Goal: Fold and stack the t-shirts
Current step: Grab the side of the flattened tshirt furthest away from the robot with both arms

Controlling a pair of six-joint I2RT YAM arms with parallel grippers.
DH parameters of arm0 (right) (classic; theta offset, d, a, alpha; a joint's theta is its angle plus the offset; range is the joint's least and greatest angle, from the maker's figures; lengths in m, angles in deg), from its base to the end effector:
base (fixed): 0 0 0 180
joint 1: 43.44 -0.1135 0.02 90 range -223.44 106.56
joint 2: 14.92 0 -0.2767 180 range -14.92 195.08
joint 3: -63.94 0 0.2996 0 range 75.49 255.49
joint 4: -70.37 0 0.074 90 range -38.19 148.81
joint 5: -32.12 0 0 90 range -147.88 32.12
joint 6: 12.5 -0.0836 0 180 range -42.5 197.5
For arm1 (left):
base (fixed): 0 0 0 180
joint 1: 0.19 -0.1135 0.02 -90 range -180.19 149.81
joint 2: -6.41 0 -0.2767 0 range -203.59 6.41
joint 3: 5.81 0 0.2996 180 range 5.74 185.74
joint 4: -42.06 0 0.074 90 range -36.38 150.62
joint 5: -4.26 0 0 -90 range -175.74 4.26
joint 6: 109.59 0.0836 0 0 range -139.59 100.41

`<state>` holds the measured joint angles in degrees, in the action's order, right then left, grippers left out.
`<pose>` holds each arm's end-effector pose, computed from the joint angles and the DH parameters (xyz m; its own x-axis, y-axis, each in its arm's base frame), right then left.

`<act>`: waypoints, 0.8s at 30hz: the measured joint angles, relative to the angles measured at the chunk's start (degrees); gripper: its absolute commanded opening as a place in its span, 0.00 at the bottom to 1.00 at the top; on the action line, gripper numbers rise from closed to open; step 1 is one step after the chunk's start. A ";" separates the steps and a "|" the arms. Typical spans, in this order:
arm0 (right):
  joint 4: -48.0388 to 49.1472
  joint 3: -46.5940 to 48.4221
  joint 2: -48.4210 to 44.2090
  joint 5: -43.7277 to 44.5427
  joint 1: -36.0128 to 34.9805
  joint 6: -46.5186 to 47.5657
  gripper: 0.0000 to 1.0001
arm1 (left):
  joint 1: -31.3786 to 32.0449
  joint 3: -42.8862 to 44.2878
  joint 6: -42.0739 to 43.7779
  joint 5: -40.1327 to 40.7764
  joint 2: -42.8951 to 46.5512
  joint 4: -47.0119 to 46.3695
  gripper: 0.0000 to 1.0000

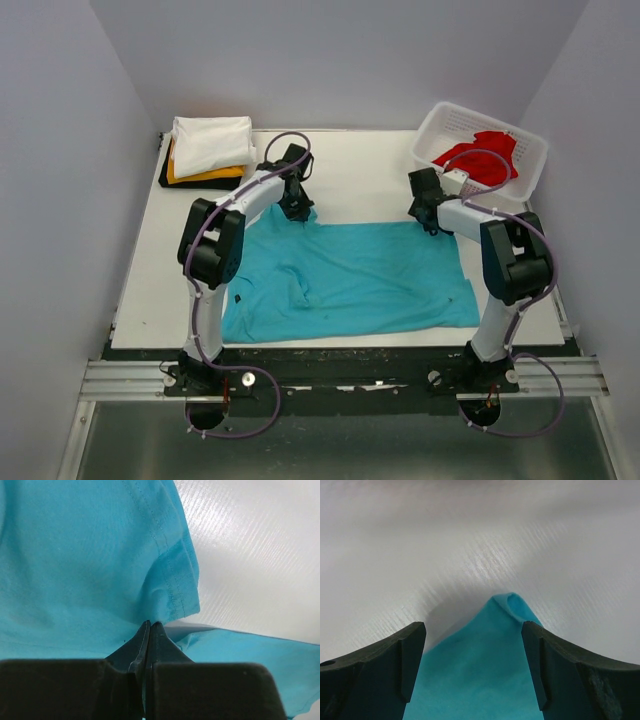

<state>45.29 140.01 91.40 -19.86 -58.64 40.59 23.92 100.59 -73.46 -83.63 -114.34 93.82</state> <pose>0.4344 0.0647 0.1131 -0.5556 0.3393 -0.7591 0.5818 0.8108 -0.0634 0.4718 -0.2078 0.1330 -0.8108 -0.5214 -0.2660 -0.4414 0.8431 -0.3072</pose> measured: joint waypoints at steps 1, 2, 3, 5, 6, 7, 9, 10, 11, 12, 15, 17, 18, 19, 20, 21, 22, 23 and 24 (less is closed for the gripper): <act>0.13 0.07 0.44 -0.09 0.00 -0.02 0.80 | 0.00 0.00 -0.24 0.02 0.00 -0.17 0.00; 0.20 0.11 0.76 -0.17 0.00 0.07 0.78 | 0.00 -0.07 -0.48 0.04 0.00 -0.22 0.00; 0.22 0.17 1.22 -0.26 -0.07 0.11 0.75 | 0.02 -0.11 -0.70 0.04 0.00 -0.20 0.00; 0.37 0.35 2.29 -0.37 -0.09 -0.07 0.68 | 0.02 -0.13 -1.07 0.13 0.00 -0.24 0.00; 0.42 0.72 2.54 -0.52 -0.09 -0.26 0.64 | 0.02 -0.24 -1.29 0.28 0.00 -0.28 0.00; 0.42 0.98 2.67 -0.70 -0.11 -0.17 0.57 | 0.02 -0.52 -1.51 0.42 0.00 -0.39 0.00; 0.44 1.03 2.75 -1.09 -0.11 -0.55 0.44 | 0.00 -1.03 -1.84 0.68 0.00 -0.42 0.00; 0.33 1.03 2.75 -1.36 -0.11 -0.59 0.35 | 0.02 -1.36 -1.97 0.85 0.00 -0.44 0.00; 0.24 1.03 2.75 -1.51 -0.11 -0.76 0.30 | 0.02 -1.64 -2.14 1.05 0.00 -0.42 0.00; 0.22 1.01 2.75 -1.55 -0.11 -0.74 0.24 | 0.02 -1.86 -2.32 1.29 0.02 -0.44 0.00; -0.04 0.66 2.38 -1.51 -0.11 -0.90 0.15 | 0.07 -2.89 -2.84 1.92 0.44 -0.90 0.00; -0.15 0.17 1.70 -1.53 -0.11 -0.63 0.07 | 0.13 -3.89 -3.26 2.29 1.07 -1.31 0.00; -0.22 -0.04 1.27 -1.57 -0.11 -0.46 0.02 | 0.15 -4.39 -3.48 2.47 1.44 -1.44 0.00; -0.24 -0.22 0.87 -1.70 -0.11 -0.33 0.01 | 0.22 -4.70 -3.67 2.62 1.75 -1.51 0.00; -0.20 -0.35 0.44 -1.90 -0.11 -0.04 0.01 | 0.28 -5.03 -3.89 2.82 2.12 -1.60 0.00; -0.20 -0.55 -0.09 -2.32 -0.11 0.04 0.01 | 0.39 -5.49 -4.22 3.10 2.62 -1.84 0.00; -0.09 -0.90 -0.76 -2.73 -0.11 0.26 0.01 | 0.44 -5.75 -4.42 3.28 2.95 -1.99 0.00; -0.02 -1.46 -1.60 -3.13 -0.11 0.39 0.01 | 0.57 -6.43 -4.79 3.50 3.63 -2.45 0.00; 0.07 -2.16 -2.67 -3.50 -0.11 0.50 0.01 | 0.66 -6.91 -5.03 3.65 4.17 -2.73 0.00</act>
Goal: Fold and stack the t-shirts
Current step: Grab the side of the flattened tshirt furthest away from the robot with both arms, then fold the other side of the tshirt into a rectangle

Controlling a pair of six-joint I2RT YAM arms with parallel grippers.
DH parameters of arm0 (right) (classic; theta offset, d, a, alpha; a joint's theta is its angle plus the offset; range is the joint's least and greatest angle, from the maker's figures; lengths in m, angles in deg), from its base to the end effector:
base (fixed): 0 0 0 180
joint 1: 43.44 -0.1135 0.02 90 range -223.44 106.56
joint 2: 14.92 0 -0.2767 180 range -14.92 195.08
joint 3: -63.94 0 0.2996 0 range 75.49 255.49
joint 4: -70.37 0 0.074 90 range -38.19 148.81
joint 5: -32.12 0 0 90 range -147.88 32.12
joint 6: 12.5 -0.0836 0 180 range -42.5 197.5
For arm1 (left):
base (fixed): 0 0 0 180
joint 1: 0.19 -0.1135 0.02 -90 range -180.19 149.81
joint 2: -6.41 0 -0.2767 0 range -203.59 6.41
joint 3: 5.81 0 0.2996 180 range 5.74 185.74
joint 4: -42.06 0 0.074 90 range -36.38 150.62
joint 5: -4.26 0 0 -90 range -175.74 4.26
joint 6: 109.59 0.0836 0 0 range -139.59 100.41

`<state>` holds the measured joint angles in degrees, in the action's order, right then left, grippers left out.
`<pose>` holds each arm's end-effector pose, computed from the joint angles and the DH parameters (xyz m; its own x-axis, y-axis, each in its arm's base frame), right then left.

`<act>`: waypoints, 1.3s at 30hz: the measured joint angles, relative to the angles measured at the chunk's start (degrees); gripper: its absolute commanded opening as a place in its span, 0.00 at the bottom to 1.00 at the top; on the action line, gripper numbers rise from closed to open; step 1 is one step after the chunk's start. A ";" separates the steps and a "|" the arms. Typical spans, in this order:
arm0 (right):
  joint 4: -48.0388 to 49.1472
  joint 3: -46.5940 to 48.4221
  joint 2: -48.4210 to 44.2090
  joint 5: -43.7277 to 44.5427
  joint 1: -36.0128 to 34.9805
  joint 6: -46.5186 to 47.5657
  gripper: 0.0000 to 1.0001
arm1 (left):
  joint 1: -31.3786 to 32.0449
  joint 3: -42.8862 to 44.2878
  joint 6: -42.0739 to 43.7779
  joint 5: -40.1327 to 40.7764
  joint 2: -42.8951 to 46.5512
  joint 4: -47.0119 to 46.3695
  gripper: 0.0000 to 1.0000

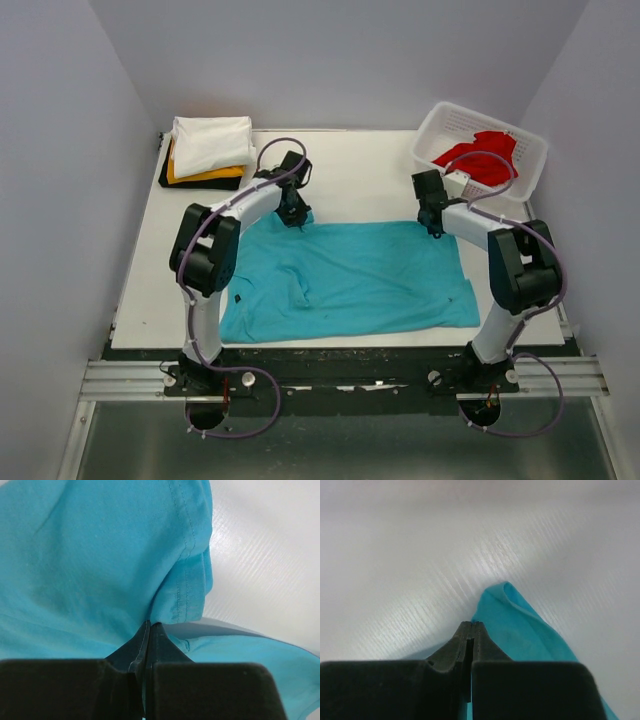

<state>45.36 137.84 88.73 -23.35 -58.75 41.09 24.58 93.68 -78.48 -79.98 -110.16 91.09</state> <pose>0.4252 0.0673 0.1170 -0.5758 0.3493 -0.7392 0.5464 0.8370 -0.0301 0.4519 -0.1993 0.1293 -0.7543 -0.5901 -0.2878 -0.5145 0.8036 -0.2993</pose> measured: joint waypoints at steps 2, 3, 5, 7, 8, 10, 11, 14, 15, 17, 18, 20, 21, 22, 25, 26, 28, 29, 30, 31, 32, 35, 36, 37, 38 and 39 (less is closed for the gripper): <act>0.15 -1.42 -2.23 -0.66 0.00 0.07 0.01 | 0.20 -1.42 -0.66 0.24 1.22 -0.96 0.00; 0.31 -2.14 -3.37 -0.98 0.00 0.11 0.01 | 0.37 -2.47 -1.03 0.46 2.10 -1.46 0.00; 0.39 -3.52 -5.68 -1.88 0.00 0.26 0.01 | 0.61 -3.76 -1.64 0.79 3.23 -1.66 0.00; 0.50 -4.39 -7.23 -2.91 0.00 0.42 0.01 | 0.87 -4.33 -2.12 1.14 3.80 -1.95 0.00; 0.48 -4.72 -7.76 -3.30 -0.02 0.44 0.01 | 0.92 -4.63 -2.34 1.20 4.00 -2.23 0.00; 0.46 -5.44 -8.63 -3.85 -0.31 0.42 0.01 | 1.25 -5.29 -2.86 1.64 4.35 -2.86 0.00; 0.46 -6.03 -9.07 -4.02 -0.52 0.39 0.01 | 1.55 -6.58 -3.43 2.40 5.05 -3.54 0.00; 0.13 -8.39 -10.95 -4.55 -1.27 0.24 0.01 | 2.67 -11.19 -5.18 4.28 8.11 -4.48 0.00; -0.07 -9.16 -11.76 -4.87 -1.62 0.22 0.01 | 3.08 -12.63 -5.84 4.87 9.33 -4.59 0.00; -0.48 -10.40 -13.62 -5.57 -2.27 0.24 0.01 | 3.89 -15.17 -7.10 6.03 11.47 -5.18 0.00; -0.70 -10.86 -14.62 -5.84 -2.60 0.17 0.01 | 4.31 -16.63 -7.87 6.80 12.81 -5.33 0.00; -1.20 -11.72 -16.61 -6.34 -3.21 -0.02 0.01 | 5.07 -18.95 -9.20 8.09 14.97 -5.64 0.00; -1.36 -12.17 -17.66 -6.62 -3.56 -0.11 0.01 | 5.51 -20.15 -10.08 8.87 16.17 -5.75 0.00; -1.60 -12.57 -18.60 -6.93 -3.89 -0.17 0.01 | 6.10 -21.68 -11.15 9.75 17.46 -5.90 0.00; -2.38 -13.73 -21.03 -7.50 -4.87 -0.20 0.01 | 7.26 -24.24 -13.35 11.78 19.98 -5.84 0.00; -2.95 -14.05 -21.86 -7.61 -5.18 -0.20 0.01 | 7.69 -24.96 -14.36 12.63 20.83 -5.38 0.00; -4.00 -14.56 -23.21 -7.65 -5.73 -0.20 0.01 | 8.81 -25.77 -15.98 14.45 22.49 -4.39 0.00; -4.59 -14.75 -23.96 -7.65 -5.92 -0.20 0.01 | 9.25 -26.05 -16.52 15.08 23.17 -4.15 0.00; -5.16 -15.02 -24.81 -7.65 -6.14 -0.20 0.01 | 9.86 -26.60 -17.53 15.93 24.17 -3.80 0.00; -5.81 -15.34 -25.81 -7.67 -6.38 -0.20 0.01 | 10.27 -27.12 -18.08 16.48 25.00 -3.63 0.00; -6.36 -15.69 -26.88 -7.74 -6.51 -0.17 0.01 | 11.02 -28.09 -18.95 17.16 26.45 -3.32 0.00; -7.82 -16.46 -29.88 -8.52 -7.06 -0.15 0.01 | 13.03 -30.34 -21.68 19.08 29.73 -1.27 0.00; -8.28 -16.61 -30.69 -8.79 -7.21 -0.13 0.01 | 13.86 -30.97 -22.88 19.80 30.80 -0.24 0.00; -8.81 -16.79 -31.41 -9.16 -7.34 -0.11 0.01 | 14.67 -31.39 -24.09 20.63 31.58 0.94 0.00; -9.25 -17.03 -32.13 -9.62 -7.54 -0.07 0.01 | 15.65 -31.78 -25.64 21.66 32.52 2.43 0.00; -9.75 -17.31 -32.72 -10.14 -7.65 0.00 0.01 | 16.31 -32.06 -26.80 22.29 33.20 3.63 0.00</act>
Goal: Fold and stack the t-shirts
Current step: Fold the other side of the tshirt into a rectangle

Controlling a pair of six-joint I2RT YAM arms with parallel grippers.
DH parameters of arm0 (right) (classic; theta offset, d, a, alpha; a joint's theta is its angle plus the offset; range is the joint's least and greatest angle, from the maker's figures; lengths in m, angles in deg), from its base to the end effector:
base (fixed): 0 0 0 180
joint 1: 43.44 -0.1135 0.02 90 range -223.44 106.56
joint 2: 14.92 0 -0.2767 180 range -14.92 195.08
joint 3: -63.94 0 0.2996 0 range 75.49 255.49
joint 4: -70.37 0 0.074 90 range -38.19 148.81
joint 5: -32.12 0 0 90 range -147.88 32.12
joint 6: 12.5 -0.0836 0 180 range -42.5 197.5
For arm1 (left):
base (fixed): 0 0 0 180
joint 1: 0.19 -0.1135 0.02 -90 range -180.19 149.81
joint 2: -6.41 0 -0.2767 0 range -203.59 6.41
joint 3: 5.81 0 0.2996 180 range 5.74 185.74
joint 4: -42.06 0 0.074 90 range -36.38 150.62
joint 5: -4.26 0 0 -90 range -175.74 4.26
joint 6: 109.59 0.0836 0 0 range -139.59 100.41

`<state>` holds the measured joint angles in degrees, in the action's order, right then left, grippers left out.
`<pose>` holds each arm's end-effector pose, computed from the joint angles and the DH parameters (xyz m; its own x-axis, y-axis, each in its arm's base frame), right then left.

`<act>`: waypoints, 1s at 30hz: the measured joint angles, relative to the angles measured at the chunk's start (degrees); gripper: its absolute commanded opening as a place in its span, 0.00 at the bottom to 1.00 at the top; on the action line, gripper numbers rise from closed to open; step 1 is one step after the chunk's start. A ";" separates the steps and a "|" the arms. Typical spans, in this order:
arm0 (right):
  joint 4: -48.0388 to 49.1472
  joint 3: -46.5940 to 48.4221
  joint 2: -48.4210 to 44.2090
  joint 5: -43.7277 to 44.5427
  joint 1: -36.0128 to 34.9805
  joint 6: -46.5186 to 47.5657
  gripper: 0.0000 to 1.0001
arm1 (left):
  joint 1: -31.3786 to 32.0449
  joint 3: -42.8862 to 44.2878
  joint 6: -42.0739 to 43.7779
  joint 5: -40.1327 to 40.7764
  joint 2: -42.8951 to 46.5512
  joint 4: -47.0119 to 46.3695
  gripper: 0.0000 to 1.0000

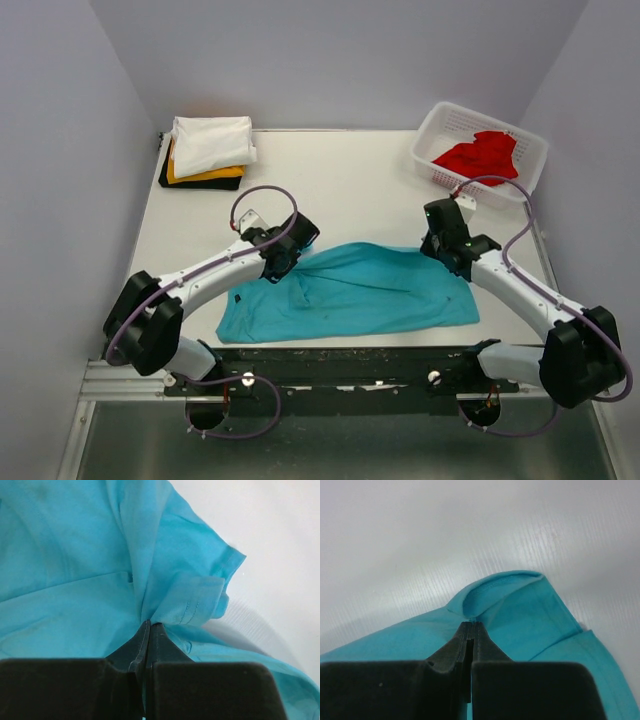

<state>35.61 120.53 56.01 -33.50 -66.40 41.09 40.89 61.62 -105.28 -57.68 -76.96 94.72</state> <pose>0.3064 0.0923 0.1873 -0.6233 0.3231 -0.7121 0.3274 0.9348 0.1375 0.2746 -0.1872 0.1685 -0.5020 -0.7298 -0.4641 -0.6660 0.6685 -0.3309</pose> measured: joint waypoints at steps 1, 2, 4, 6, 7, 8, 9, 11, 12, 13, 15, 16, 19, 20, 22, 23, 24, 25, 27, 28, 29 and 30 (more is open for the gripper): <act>-0.46 -0.33 -0.57 -0.52 -0.13 0.04 0.01 | 0.55 -0.17 -1.11 0.66 0.55 0.87 0.00; -0.81 -0.74 -1.14 -1.09 -0.31 0.07 0.01 | 1.68 -0.55 -2.80 1.42 1.55 2.47 0.00; -1.66 -1.70 -2.43 -2.08 -0.39 0.09 0.01 | 3.74 -1.42 -5.86 2.58 3.43 4.96 0.00; -2.84 -2.40 -3.56 -2.91 -0.63 0.09 0.01 | 6.10 -2.03 -9.03 3.52 4.92 7.43 0.00; -3.56 -2.58 -4.13 -3.21 -0.70 0.09 0.01 | 7.30 -2.27 -10.86 3.76 5.46 8.94 0.00; -4.48 -2.71 -4.87 -3.48 -0.72 0.11 0.01 | 9.20 -2.67 -13.66 4.46 6.12 10.78 0.00; -5.11 -2.71 -5.49 -3.63 -0.72 0.11 0.01 | 10.56 -3.02 -15.63 4.63 6.54 12.22 0.00; -6.51 -2.71 -7.02 -3.76 -0.72 0.11 0.01 | 12.96 -3.87 -19.50 5.07 7.21 14.78 0.00; -7.21 -2.73 -7.85 -3.91 -0.72 0.11 0.01 | 14.23 -4.33 -21.51 5.18 7.52 16.17 0.00; -7.85 -2.73 -8.59 -4.09 -0.72 0.11 0.01 | 15.30 -4.70 -23.21 5.35 7.74 17.46 0.00; -9.01 -2.84 -9.68 -4.44 -0.72 0.04 0.01 | 17.33 -5.16 -26.56 5.53 7.82 19.30 0.05; -9.49 -3.13 -10.10 -4.61 -0.72 -0.04 0.04 | 18.03 -5.29 -27.23 5.62 7.82 19.76 0.17; -11.23 -4.83 -10.88 -5.25 -0.74 -1.29 0.22 | 20.94 -5.42 -30.36 5.73 7.15 21.53 0.50; -12.07 -5.46 -11.15 -5.55 -0.76 -1.90 0.29 | 21.81 -5.42 -30.99 5.70 6.80 22.16 0.61; -14.25 -6.58 -12.15 -6.32 -0.87 -3.61 0.52 | 23.32 -5.46 -31.89 5.68 6.54 22.91 0.74; -15.41 -6.91 -12.92 -6.86 -0.90 -4.72 0.59 | 24.44 -5.57 -32.24 5.49 6.58 23.43 0.80; -16.65 -6.99 -13.81 -7.39 -0.96 -5.62 0.65 | 25.35 -5.86 -32.48 5.25 6.80 23.69 0.88; -17.77 -7.02 -14.95 -7.80 -0.98 -6.36 0.71 | 26.36 -6.34 -32.74 4.85 7.19 23.85 0.94; -19.85 -7.02 -18.05 -8.55 -0.98 -8.55 0.98 | 28.85 -8.02 -32.54 4.09 9.14 24.04 0.99; -20.59 -7.02 -19.82 -8.61 -0.98 -9.25 1.00 | 29.79 -8.68 -32.26 3.80 10.27 24.20 0.99; -20.98 -7.02 -21.75 -8.61 -0.98 -10.14 1.00 | 30.84 -9.27 -31.36 3.34 12.17 24.94 0.99; -21.07 -6.99 -23.89 -8.20 -0.98 -10.16 1.00 | 31.21 -9.42 -30.80 3.32 13.60 25.53 0.99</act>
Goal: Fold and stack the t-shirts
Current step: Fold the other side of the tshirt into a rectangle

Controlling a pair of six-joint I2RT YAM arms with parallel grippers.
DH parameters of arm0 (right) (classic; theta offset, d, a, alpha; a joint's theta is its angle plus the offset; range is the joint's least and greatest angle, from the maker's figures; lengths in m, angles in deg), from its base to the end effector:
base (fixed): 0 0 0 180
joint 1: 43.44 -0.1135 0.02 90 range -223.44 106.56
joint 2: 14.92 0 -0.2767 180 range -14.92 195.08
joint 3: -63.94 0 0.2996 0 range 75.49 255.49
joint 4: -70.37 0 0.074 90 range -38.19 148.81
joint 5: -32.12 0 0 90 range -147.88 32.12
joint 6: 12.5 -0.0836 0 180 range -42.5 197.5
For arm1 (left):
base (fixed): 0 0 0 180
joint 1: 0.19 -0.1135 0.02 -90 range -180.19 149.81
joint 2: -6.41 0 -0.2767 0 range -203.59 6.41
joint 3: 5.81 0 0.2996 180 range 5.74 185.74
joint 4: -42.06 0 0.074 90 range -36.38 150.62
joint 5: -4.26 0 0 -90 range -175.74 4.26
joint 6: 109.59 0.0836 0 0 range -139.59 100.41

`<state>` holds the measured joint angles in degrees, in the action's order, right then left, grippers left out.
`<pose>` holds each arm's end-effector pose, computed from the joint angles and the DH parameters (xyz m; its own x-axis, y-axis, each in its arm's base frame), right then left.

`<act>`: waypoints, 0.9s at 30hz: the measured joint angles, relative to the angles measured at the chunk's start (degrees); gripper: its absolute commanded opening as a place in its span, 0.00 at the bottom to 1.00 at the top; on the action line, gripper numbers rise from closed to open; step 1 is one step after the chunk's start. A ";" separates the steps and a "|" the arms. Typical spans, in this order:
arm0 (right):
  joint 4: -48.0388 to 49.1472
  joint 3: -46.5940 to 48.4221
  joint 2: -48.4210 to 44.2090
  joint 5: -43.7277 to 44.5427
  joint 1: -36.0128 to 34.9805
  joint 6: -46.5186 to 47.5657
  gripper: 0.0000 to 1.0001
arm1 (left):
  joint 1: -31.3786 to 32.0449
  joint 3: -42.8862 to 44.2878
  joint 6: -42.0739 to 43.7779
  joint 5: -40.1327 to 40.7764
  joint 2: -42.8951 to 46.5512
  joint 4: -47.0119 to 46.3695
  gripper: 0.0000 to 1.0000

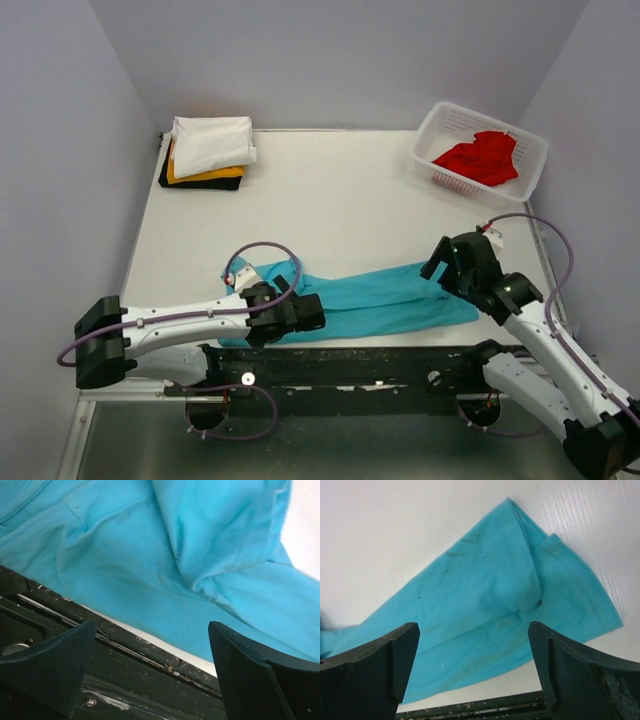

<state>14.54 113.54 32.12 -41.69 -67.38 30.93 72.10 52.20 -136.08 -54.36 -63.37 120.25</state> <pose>0.2133 0.0692 0.2057 -0.6759 0.4630 -0.5734 0.3688 0.8861 0.2807 0.1077 -0.1942 0.1667 -0.5921 -0.6577 -0.4657 -0.6350 0.7366 -0.2329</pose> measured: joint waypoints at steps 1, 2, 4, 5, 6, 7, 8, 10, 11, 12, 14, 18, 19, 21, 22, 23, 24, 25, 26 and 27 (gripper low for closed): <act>0.07 0.04 -1.88 0.52 0.00 0.04 1.00 | 0.07 0.02 0.70 0.11 1.09 0.33 0.99; 0.35 0.13 -3.37 1.16 0.00 0.24 1.00 | 0.09 0.39 2.54 0.74 2.73 0.46 0.99; 1.99 0.39 -5.01 1.97 0.00 1.64 1.00 | -1.60 1.60 9.77 2.40 5.73 -1.62 0.99; 3.43 0.55 -5.05 2.03 0.00 2.62 1.00 | -3.80 1.99 15.13 2.27 7.08 -4.98 0.99; 5.33 0.57 -4.50 1.66 0.00 3.76 1.00 | -6.97 2.05 21.00 0.87 8.02 -8.76 0.99; 7.08 0.57 -3.69 0.98 0.00 4.70 1.00 | -10.88 2.03 26.53 -1.20 8.57 -12.83 0.99; 9.38 0.57 -2.27 -0.26 0.00 5.86 1.00 | -14.53 2.01 32.59 -3.45 8.52 -17.20 0.99; 14.36 0.52 1.62 -3.21 0.00 7.61 1.00 | -19.82 2.40 41.57 -6.69 6.91 -23.34 0.99; 16.52 0.39 3.87 -4.68 0.00 8.11 1.00 | -21.00 3.41 45.97 -8.00 5.14 -24.48 0.99; 19.06 0.09 6.62 -6.40 0.00 8.52 1.00 | -21.64 4.74 49.27 -8.92 3.15 -25.03 0.99; 22.10 -0.52 10.58 -8.92 0.00 8.79 1.00 | -22.43 9.16 56.37 -10.99 -3.54 -26.45 0.98; 26.08 -1.88 15.76 -12.07 -0.07 8.90 1.00 | -23.45 17.68 64.83 -13.64 -16.20 -26.51 0.89; 26.64 -2.16 16.11 -12.31 -0.07 8.92 1.00 | -23.56 18.91 65.94 -13.73 -18.53 -26.10 0.88; 27.69 -2.78 16.17 -12.41 -0.07 8.92 1.00 | -23.69 20.52 66.93 -13.42 -21.79 -24.41 0.83; 28.20 -3.06 16.15 -12.41 -0.07 8.92 1.00 | -23.82 20.96 67.19 -13.09 -23.23 -23.37 0.81; 28.57 -3.34 16.15 -12.37 -0.07 8.92 1.00 | -23.98 21.07 67.36 -12.72 -24.33 -22.29 0.80; 28.85 -3.72 16.15 -12.31 -0.07 8.92 1.00 | -24.24 21.07 67.38 -12.50 -24.96 -21.24 0.78; 28.96 -4.04 16.15 -12.22 -0.07 8.92 1.00 | -24.50 20.98 67.38 -12.33 -25.42 -20.24 0.74; 29.05 -4.35 16.15 -12.15 -0.07 8.92 1.00 | -24.83 20.74 67.34 -12.13 -25.62 -19.52 0.70; 29.11 -4.61 16.15 -12.00 -0.07 8.92 1.00 | -25.20 20.48 67.32 -11.91 -25.62 -18.99 0.65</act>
<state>43.65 108.92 48.28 -53.69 -67.45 39.85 46.90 72.68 -68.76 -66.27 -88.98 101.25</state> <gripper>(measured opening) 0.998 0.783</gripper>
